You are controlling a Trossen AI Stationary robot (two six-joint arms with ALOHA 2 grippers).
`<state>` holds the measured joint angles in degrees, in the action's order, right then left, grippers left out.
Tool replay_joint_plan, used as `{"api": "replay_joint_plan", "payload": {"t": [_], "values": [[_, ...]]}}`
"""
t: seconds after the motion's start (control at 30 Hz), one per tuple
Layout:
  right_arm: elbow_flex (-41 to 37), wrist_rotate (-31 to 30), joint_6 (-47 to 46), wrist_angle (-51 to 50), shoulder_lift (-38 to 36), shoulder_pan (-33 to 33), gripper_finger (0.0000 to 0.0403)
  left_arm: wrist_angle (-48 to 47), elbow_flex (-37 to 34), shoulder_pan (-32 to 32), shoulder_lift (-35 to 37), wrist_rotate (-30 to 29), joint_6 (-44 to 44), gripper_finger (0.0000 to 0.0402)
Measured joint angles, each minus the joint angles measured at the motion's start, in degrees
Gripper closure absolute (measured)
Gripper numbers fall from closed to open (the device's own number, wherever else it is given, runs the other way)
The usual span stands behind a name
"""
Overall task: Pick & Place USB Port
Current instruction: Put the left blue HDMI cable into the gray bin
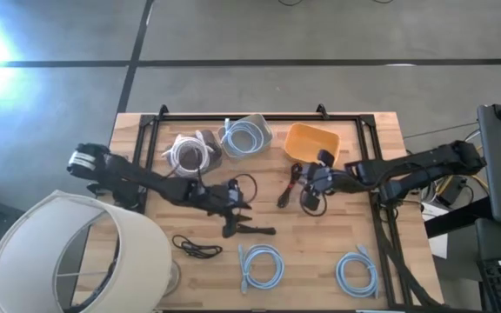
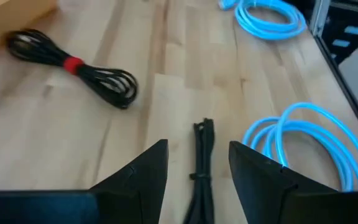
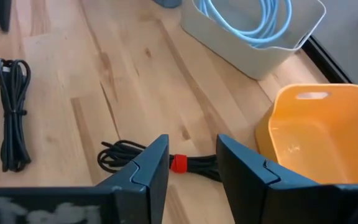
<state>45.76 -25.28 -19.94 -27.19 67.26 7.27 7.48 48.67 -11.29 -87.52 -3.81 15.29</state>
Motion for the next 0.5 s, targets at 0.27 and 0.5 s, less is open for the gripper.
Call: {"api": "replay_joint_plan", "payload": {"t": [0.27, 0.5], "values": [[-2.8, 0.0, 0.6, 2.6, -1.5, 0.0, 0.0278, 0.7, 8.9, -2.8, -12.1, 4.6, -5.6, 0.0227], [-2.9, 0.0, 0.6, 2.6, -1.5, 0.0, 0.0278, 0.9, 15.7, -4.1, -19.7, 12.1, -7.9, 0.0227]]}}
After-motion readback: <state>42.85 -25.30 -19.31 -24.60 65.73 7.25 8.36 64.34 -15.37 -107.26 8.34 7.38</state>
